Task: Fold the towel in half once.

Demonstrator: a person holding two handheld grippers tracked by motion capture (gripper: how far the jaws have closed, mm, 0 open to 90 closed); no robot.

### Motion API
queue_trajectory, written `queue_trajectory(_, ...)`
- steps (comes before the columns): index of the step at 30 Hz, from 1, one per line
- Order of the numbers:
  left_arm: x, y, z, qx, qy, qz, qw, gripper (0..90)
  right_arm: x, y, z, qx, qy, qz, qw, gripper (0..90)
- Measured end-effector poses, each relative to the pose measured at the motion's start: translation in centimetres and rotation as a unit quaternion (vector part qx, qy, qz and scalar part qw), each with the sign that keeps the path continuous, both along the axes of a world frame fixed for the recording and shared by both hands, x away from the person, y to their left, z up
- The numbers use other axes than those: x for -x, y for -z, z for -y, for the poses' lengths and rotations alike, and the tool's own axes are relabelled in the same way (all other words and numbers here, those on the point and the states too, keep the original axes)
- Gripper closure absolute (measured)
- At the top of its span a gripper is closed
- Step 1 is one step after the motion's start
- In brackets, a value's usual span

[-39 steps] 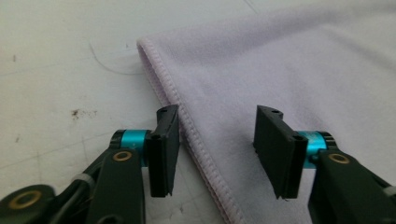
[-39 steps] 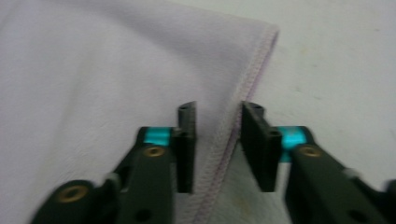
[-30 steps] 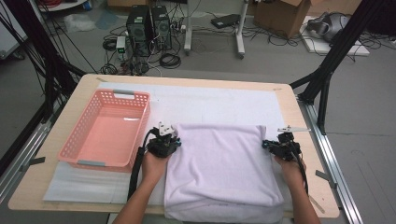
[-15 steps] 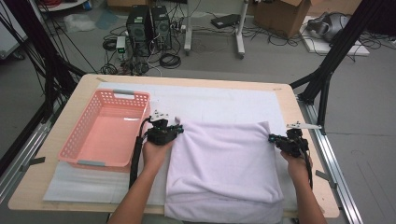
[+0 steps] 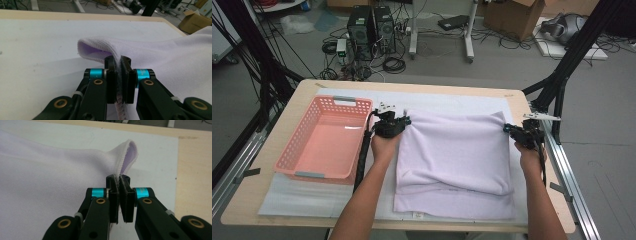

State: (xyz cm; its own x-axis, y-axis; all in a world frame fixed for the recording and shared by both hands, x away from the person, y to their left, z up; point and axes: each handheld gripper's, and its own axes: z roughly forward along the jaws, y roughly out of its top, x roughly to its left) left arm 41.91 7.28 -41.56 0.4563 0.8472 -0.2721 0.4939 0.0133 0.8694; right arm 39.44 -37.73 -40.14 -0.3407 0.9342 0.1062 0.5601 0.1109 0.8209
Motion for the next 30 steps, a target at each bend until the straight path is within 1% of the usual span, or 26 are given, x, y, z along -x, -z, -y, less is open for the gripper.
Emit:
queue_trajectory(1, -0.7, -0.1, 0.2, 0.003, 0.0, 0.003, 1.0, 84.5, -0.9, -0.1, -0.1, 0.003, 0.005, 0.002, 1.0, 86.8)
queue_trajectory(2, -0.7, -0.1, 0.2, 0.003, 0.0, 0.003, 1.0, 84.4, -1.1, -0.2, -0.2, 0.006, 0.008, 0.007, 0.9999, 86.8)
queue_trajectory(3, -1.3, 0.0, 0.2, 0.014, -0.001, 0.002, 0.9999, 84.4, -1.5, -0.2, -0.2, 0.008, 0.012, 0.005, 0.9999, 86.8)
queue_trajectory(4, -1.3, 0.0, 0.2, 0.014, -0.001, 0.002, 0.9999, 84.4, -1.9, -0.1, -0.2, 0.01, 0.016, 0.002, 0.9998, 86.8)
queue_trajectory(5, -1.8, 0.2, 0.4, 0.015, -0.001, 0.002, 0.9999, 84.3, -2.3, -0.1, -0.1, 0.011, 0.019, -0.001, 0.9998, 86.7)
queue_trajectory(6, -1.8, 0.2, 0.4, 0.015, -0.001, 0.002, 0.9999, 84.3, -2.6, -0.1, -0.1, 0.01, 0.022, 0.001, 0.9997, 86.7)
queue_trajectory(8, -2.1, 0.4, 0.5, 0.016, -0.005, 0.002, 0.9999, 84.0, -2.9, -0.1, 0.0, 0.006, 0.025, 0.0, 0.9997, 86.7)
queue_trajectory(9, -2.3, 0.6, 0.5, 0.019, -0.011, 0.004, 0.9997, 83.6, -3.4, -0.1, -0.1, 0.006, 0.03, 0.001, 0.9995, 86.4)
queue_trajectory(10, -2.4, 0.8, 0.5, 0.014, -0.016, 0.006, 0.9997, 82.9, -3.6, -0.1, -0.2, 0.011, 0.031, 0.001, 0.9995, 86.1)
queue_trajectory(11, -2.4, 1.0, 0.5, 0.009, -0.021, 0.003, 0.9997, 81.0, -3.7, 0.0, -0.3, 0.014, 0.033, 0.004, 0.9993, 84.8)
queue_trajectory(12, -2.4, 1.1, 0.5, 0.012, -0.022, -0.005, 0.9997, 77.0, -3.7, 0.1, -0.4, 0.015, 0.039, 0.006, 0.9991, 82.0)
queue_trajectory(13, -2.4, 1.2, 0.6, 0.015, -0.017, -0.011, 0.9997, 68.7, -3.7, 0.2, -0.4, 0.016, 0.051, 0.004, 0.9986, 74.4)
queue_trajectory(14, -2.4, 1.2, 0.6, 0.015, -0.017, -0.011, 0.9997, 64.1, -3.7, 0.2, -0.4, 0.016, 0.051, 0.004, 0.9986, 74.4)
queue_trajectory(15, -2.1, 1.3, 0.7, 0.017, -0.009, -0.011, 0.9998, 62.7, -3.7, 0.2, -0.3, 0.005, 0.053, -0.004, 0.9986, 70.9)
queue_trajectory(16, -2.1, 1.3, 0.7, 0.017, -0.009, -0.011, 0.9998, 61.2, -3.6, 0.2, -0.2, 0.002, 0.051, -0.008, 0.9987, 69.8)
queue_trajectory(17, -1.6, 1.6, 0.8, 0.019, 0.0, -0.004, 0.9998, 60.0, -3.4, 0.1, -0.2, 0.001, 0.047, -0.009, 0.9988, 69.4)
queue_trajectory(19, -1.3, 2.0, 1.0, 0.016, 0.011, -0.014, 0.9997, 58.3, -3.1, -0.1, -0.1, -0.005, 0.041, -0.01, 0.9991, 68.3)
queue_trajectory(20, -1.3, 2.0, 1.0, 0.016, 0.011, -0.014, 0.9997, 57.1, -2.9, -0.2, -0.1, -0.006, 0.036, -0.011, 0.9993, 68.0)
queue_trajectory(22, -0.6, 2.4, 1.1, 0.021, 0.019, -0.008, 0.9996, 57.2, -2.4, -0.5, -0.1, -0.002, 0.023, -0.016, 0.9996, 67.1)
queue_trajectory(23, 0.0, 2.5, 1.2, 0.02, 0.029, -0.008, 0.9994, 57.0, -2.1, -0.5, -0.1, -0.01, 0.017, -0.018, 0.9996, 66.9)
queue_trajectory(24, 0.0, 2.5, 1.2, 0.02, 0.029, -0.008, 0.9994, 56.1, -2.1, -0.5, -0.1, -0.01, 0.017, -0.018, 0.9996, 66.9)
queue_trajectory(25, 0.2, 2.5, 1.3, 0.013, 0.041, -0.014, 0.999, 54.3, -1.3, -0.7, 0.1, -0.016, 0.004, -0.026, 0.9995, 65.6)
queue_trajectory(26, 0.5, 2.5, 1.4, 0.011, 0.044, -0.014, 0.9989, 53.9, -1.0, -0.7, 0.2, -0.018, -0.002, -0.028, 0.9994, 65.2)
queue_trajectory(27, 1.3, 2.5, 1.4, 0.015, 0.049, -0.001, 0.9987, 54.5, -0.7, -0.6, 0.2, -0.021, -0.01, -0.03, 0.9993, 64.7)
queue_trajectory(28, 1.7, 2.6, 1.3, 0.012, 0.053, 0.001, 0.9985, 54.5, -0.4, -0.6, 0.3, -0.018, -0.013, -0.033, 0.9992, 64.7)
queue_trajectory(30, 2.2, 2.4, 1.3, 0.004, 0.066, -0.014, 0.9977, 53.9, 0.3, -0.4, 0.5, -0.015, -0.023, -0.041, 0.9988, 63.6)
